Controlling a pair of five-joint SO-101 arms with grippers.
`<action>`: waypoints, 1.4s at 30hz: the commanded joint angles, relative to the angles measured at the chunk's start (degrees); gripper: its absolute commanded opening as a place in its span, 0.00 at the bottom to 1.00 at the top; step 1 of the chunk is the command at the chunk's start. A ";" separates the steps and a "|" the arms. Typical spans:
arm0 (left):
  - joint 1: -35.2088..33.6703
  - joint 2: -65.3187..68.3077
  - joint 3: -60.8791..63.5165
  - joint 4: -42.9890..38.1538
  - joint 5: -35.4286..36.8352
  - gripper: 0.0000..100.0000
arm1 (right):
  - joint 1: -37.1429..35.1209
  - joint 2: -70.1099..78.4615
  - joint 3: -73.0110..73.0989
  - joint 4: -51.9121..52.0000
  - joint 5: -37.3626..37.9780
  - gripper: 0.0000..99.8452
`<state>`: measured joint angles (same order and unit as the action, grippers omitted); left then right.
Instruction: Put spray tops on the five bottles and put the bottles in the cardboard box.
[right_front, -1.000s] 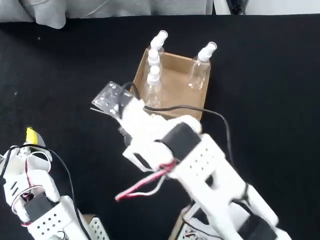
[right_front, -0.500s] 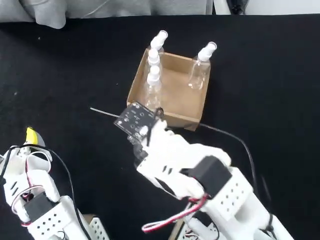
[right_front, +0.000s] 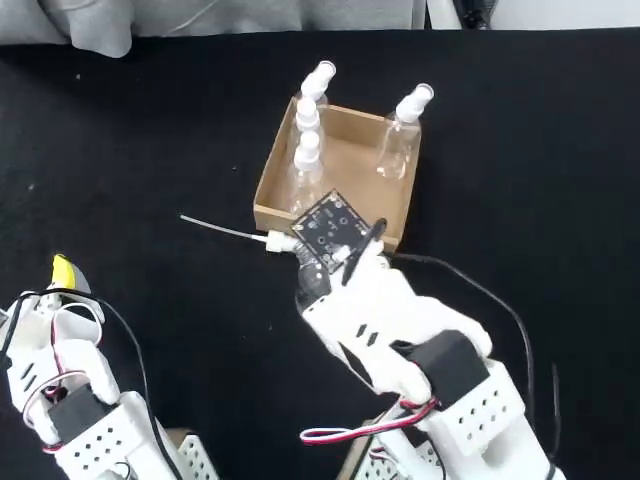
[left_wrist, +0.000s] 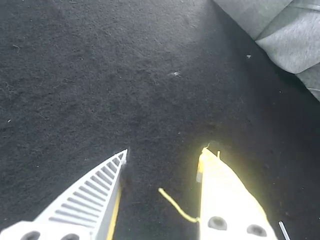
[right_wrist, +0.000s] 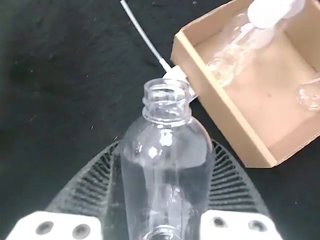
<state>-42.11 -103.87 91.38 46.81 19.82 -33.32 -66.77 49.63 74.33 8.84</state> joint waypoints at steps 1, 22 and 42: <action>4.00 -0.62 -0.84 -0.97 -0.44 0.21 | 2.37 -3.65 1.10 -2.81 -0.09 0.13; 20.88 -0.44 -9.36 4.22 -7.65 0.21 | 2.20 -7.78 8.84 -6.07 2.73 0.14; 31.78 30.86 -31.78 5.45 -5.45 0.21 | 2.20 -7.78 9.98 -6.95 2.81 0.14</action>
<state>-11.69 -82.33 68.09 52.62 12.53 -32.44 -73.27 59.82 68.88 11.12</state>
